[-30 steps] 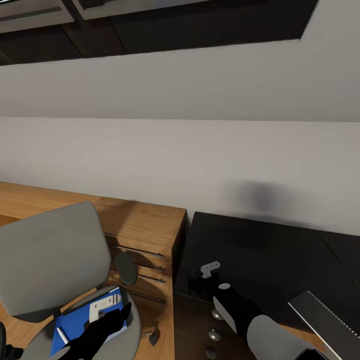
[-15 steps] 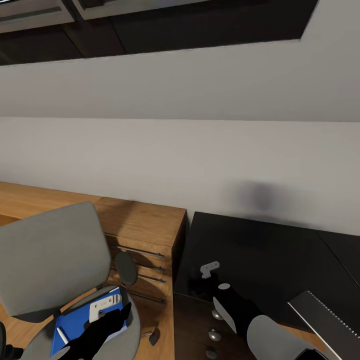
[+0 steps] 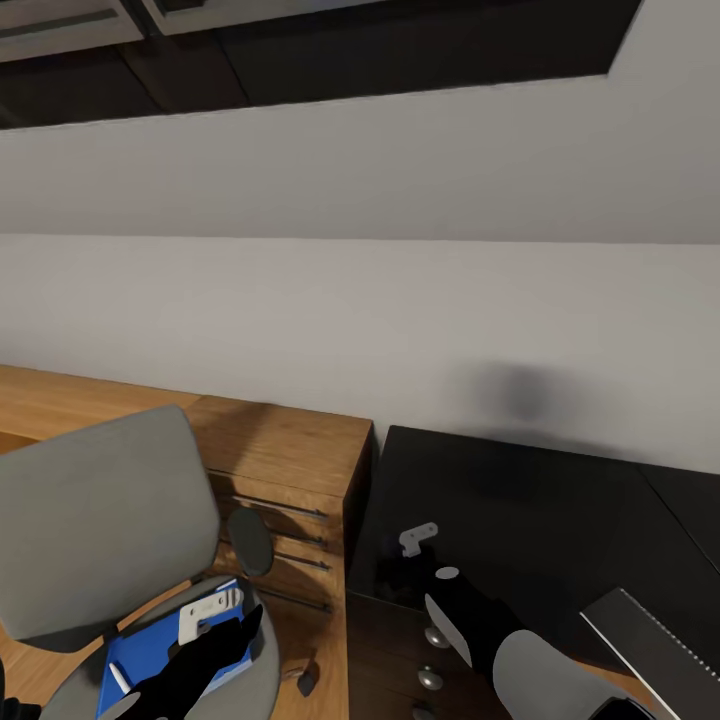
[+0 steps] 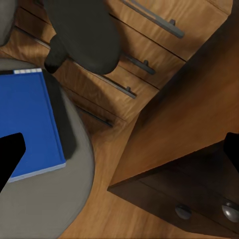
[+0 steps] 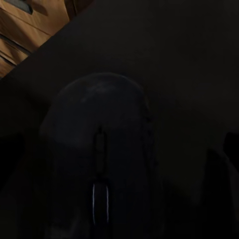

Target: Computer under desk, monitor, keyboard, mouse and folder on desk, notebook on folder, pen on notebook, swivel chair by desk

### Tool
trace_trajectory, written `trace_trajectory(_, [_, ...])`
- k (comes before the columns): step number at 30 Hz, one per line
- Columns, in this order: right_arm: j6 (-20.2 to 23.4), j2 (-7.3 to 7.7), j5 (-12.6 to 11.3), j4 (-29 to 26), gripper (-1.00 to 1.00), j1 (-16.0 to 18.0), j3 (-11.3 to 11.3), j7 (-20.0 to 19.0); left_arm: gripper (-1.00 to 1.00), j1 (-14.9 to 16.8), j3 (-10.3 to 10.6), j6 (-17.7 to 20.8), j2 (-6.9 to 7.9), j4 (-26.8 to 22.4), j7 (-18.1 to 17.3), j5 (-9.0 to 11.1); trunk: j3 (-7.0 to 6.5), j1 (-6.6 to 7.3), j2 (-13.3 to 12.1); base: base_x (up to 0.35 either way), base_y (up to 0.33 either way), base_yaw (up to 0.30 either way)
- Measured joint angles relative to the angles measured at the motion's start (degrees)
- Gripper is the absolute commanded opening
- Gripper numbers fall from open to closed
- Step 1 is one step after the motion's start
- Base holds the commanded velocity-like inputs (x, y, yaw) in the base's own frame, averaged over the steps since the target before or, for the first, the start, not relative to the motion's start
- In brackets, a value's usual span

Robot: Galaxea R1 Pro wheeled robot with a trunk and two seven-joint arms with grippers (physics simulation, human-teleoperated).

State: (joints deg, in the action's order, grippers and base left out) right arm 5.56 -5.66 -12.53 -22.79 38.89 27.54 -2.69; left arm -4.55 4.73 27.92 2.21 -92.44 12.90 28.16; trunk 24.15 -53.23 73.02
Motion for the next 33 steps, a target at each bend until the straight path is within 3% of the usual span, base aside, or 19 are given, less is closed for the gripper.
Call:
trace_trajectory(9, [0.0, 0.00, 0.0, 0.0, 1.00, 0.0, 0.0, 0.1, 1.00, 0.0, 0.0, 0.0, 0.02, 0.0, 0.0, 0.0, 0.00, 0.00, 0.0, 0.002, 0.000, 0.000])
trace_trajectory(10, [0.0, 0.00, 0.0, 0.0, -1.00, 0.0, 0.0, 0.1, 1.00, 0.0, 0.0, 0.0, 0.02, 0.0, 0.0, 0.0, 0.00, 0.00, 0.0, 0.000, 0.000, 0.000])
trace_trajectory(33, [-0.3, 0.09, 0.3, -0.1, -1.00, 0.0, -0.1, 0.0, 1.00, 0.0, 0.0, 0.0, 0.02, 0.0, 0.0, 0.0, 0.00, 0.00, 0.0, 0.000, 0.000, 0.000])
